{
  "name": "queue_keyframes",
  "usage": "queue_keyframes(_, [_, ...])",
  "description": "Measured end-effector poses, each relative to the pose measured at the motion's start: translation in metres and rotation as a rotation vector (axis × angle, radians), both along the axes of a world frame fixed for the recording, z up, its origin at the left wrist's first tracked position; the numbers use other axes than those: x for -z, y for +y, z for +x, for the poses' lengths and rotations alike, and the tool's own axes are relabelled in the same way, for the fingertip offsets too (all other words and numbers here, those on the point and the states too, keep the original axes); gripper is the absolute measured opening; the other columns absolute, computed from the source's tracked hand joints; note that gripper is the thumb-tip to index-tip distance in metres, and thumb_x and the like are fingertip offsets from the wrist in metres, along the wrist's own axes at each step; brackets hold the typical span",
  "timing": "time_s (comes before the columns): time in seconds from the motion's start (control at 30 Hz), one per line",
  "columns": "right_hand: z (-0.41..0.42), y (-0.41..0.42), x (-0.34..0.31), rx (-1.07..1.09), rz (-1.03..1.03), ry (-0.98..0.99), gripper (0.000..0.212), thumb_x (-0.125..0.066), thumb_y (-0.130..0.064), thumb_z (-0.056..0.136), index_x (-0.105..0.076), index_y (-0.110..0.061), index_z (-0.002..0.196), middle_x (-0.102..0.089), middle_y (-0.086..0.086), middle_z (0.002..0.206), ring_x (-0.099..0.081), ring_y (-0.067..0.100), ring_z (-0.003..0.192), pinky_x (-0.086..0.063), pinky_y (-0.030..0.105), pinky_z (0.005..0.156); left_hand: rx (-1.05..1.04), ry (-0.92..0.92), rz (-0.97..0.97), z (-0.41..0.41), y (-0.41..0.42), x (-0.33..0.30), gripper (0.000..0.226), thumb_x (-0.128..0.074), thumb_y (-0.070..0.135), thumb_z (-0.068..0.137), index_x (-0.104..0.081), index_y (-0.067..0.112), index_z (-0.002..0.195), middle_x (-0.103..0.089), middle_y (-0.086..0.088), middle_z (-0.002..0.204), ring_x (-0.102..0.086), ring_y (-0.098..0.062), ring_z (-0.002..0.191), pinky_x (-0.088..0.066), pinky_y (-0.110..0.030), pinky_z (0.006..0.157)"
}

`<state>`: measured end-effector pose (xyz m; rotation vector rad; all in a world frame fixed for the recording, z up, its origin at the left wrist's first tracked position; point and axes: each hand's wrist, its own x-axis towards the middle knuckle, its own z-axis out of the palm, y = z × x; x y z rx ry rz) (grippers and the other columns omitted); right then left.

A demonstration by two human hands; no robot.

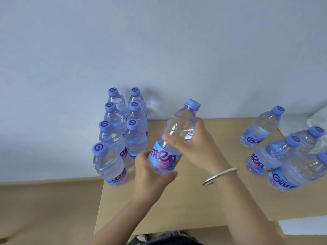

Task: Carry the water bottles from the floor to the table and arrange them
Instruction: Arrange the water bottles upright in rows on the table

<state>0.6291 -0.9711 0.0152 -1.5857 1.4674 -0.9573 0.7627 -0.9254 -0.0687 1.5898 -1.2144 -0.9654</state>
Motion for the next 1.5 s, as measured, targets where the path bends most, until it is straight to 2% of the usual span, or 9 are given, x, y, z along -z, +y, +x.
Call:
queue_keyframes(0.1, [0.011, 0.000, 0.007, 0.068, -0.014, -0.081, 0.055, -0.076, -0.053, 0.057, -0.051, -0.031, 0.101, -0.064, -0.022, 0.089, -0.061, -0.006, 0.083, -0.049, 0.019, 0.069, 0.020, -0.075, -0.011, 0.008, 0.008, 0.001, 0.074, -0.087, 0.028, 0.048, -0.036, 0.032, 0.102, -0.043, 0.009, 0.106, -0.051, -0.011, 0.102, -0.048, -0.025, 0.083])
queue_keyframes(0.23, [-0.001, -0.013, 0.006, -0.260, 0.046, -0.204, 0.059, -0.080, -0.031, 0.059, -0.052, -0.019, 0.109, -0.069, -0.004, 0.103, -0.066, 0.015, 0.098, -0.053, 0.033, 0.085, 0.167, 0.007, 0.016, 0.021, 0.014, -0.006, 0.072, -0.082, 0.040, 0.045, -0.039, 0.039, 0.103, -0.048, 0.014, 0.111, -0.050, 0.006, 0.103, -0.040, -0.003, 0.079])
queue_keyframes(0.43, [-0.001, -0.016, -0.002, -0.425, 0.075, -0.468, 0.058, -0.072, -0.017, 0.059, -0.050, -0.007, 0.112, -0.065, 0.003, 0.098, -0.063, 0.021, 0.095, -0.050, 0.038, 0.090, 0.462, 0.339, 0.143, 0.041, 0.008, -0.014, 0.063, -0.085, 0.013, 0.050, -0.056, 0.008, 0.107, -0.072, -0.001, 0.088, -0.067, -0.012, 0.081, -0.052, -0.022, 0.071])
queue_keyframes(0.67, [0.011, -0.023, -0.011, -0.365, 0.123, -0.033, 0.059, -0.073, -0.042, 0.063, -0.053, -0.012, 0.110, -0.067, -0.002, 0.104, -0.064, 0.014, 0.101, -0.048, 0.045, 0.094, 0.235, 0.187, 0.103, 0.032, 0.007, 0.003, 0.062, -0.087, 0.018, 0.046, -0.058, 0.013, 0.100, -0.072, 0.001, 0.085, -0.068, -0.015, 0.078, -0.058, -0.032, 0.073])
queue_keyframes(0.8, [0.014, -0.022, -0.004, -0.359, 0.124, -0.034, 0.041, -0.073, -0.035, 0.066, -0.059, -0.014, 0.099, -0.069, -0.002, 0.091, -0.066, 0.009, 0.088, -0.052, 0.035, 0.083, 0.249, 0.180, 0.119, 0.038, 0.008, 0.014, 0.060, -0.088, 0.018, 0.048, -0.058, 0.014, 0.100, -0.072, 0.000, 0.086, -0.069, -0.014, 0.078, -0.057, -0.028, 0.071])
queue_keyframes(1.0, [0.029, -0.024, 0.016, -0.314, 0.200, 0.029, 0.058, -0.076, -0.050, 0.056, -0.057, -0.026, 0.105, -0.071, -0.010, 0.100, -0.066, 0.004, 0.096, -0.051, 0.038, 0.092, 0.221, 0.159, 0.188, 0.048, 0.008, 0.034, 0.059, -0.089, 0.017, 0.051, -0.057, 0.019, 0.100, -0.072, 0.007, 0.084, -0.067, -0.005, 0.075, -0.052, -0.016, 0.064])
queue_keyframes(1.17, [0.056, -0.013, 0.042, -0.247, 0.186, 0.155, 0.053, -0.080, -0.050, 0.050, -0.050, -0.042, 0.094, -0.067, -0.022, 0.091, -0.063, -0.007, 0.085, -0.053, 0.025, 0.077, 0.076, 0.097, 0.231, 0.058, 0.018, 0.056, 0.065, -0.084, 0.017, 0.062, -0.052, 0.026, 0.119, -0.065, 0.013, 0.107, -0.059, 0.002, 0.098, -0.047, -0.020, 0.087])
queue_keyframes(1.27, [0.072, -0.008, 0.058, -0.244, 0.174, 0.248, 0.059, -0.080, -0.049, 0.053, -0.051, -0.035, 0.103, -0.065, -0.017, 0.095, -0.063, 0.006, 0.090, -0.052, 0.028, 0.077, 0.061, 0.017, 0.324, 0.067, 0.028, 0.065, 0.079, -0.080, 0.021, 0.068, -0.039, 0.022, 0.136, -0.050, 0.010, 0.127, -0.047, -0.007, 0.115, -0.039, -0.025, 0.096])
queue_keyframes(1.5, [0.092, 0.002, 0.076, -0.134, 0.076, 0.321, 0.059, -0.080, -0.044, 0.057, -0.053, -0.023, 0.105, -0.061, -0.010, 0.095, -0.060, 0.015, 0.089, -0.048, 0.028, 0.073, 0.101, 0.051, 0.444, 0.074, 0.032, 0.077, 0.076, -0.072, 0.017, 0.076, -0.033, 0.011, 0.141, -0.041, 0.002, 0.136, -0.041, -0.004, 0.113, -0.034, -0.018, 0.092])
